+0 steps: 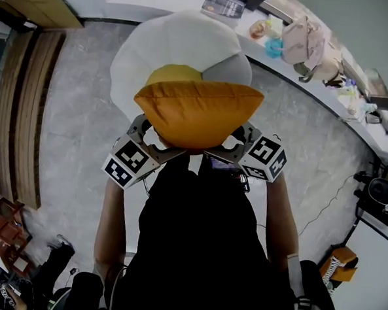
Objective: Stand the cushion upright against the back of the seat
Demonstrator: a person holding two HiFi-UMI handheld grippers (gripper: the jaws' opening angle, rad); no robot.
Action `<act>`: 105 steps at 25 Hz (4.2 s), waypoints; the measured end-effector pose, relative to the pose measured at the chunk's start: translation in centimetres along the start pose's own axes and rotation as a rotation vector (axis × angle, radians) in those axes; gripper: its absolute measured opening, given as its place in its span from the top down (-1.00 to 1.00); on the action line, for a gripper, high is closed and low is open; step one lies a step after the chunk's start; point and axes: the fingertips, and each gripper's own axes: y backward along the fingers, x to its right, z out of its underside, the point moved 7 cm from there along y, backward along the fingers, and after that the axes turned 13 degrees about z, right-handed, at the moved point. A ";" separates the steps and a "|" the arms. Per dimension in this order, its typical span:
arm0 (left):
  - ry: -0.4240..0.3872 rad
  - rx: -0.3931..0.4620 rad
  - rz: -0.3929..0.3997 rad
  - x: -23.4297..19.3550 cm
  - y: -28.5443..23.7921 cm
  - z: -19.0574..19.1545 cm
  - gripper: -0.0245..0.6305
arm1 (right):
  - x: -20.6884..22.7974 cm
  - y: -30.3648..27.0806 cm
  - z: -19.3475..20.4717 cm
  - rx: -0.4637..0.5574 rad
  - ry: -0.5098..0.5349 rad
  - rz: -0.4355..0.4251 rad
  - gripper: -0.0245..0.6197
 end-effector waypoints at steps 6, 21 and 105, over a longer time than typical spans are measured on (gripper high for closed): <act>0.026 -0.027 -0.020 -0.1 -0.5 0.0 -0.33 | 0.5 0.0 0.1 -0.010 0.033 -0.004 -0.06; 0.078 -0.120 -0.047 -1.1 -7.1 -3.2 -0.33 | 6.7 3.0 2.9 -0.010 0.002 -0.029 -0.06; 0.112 -0.611 -0.191 -33.5 -32.9 16.8 -0.33 | 35.2 -26.0 26.1 -0.165 -0.111 0.091 -0.01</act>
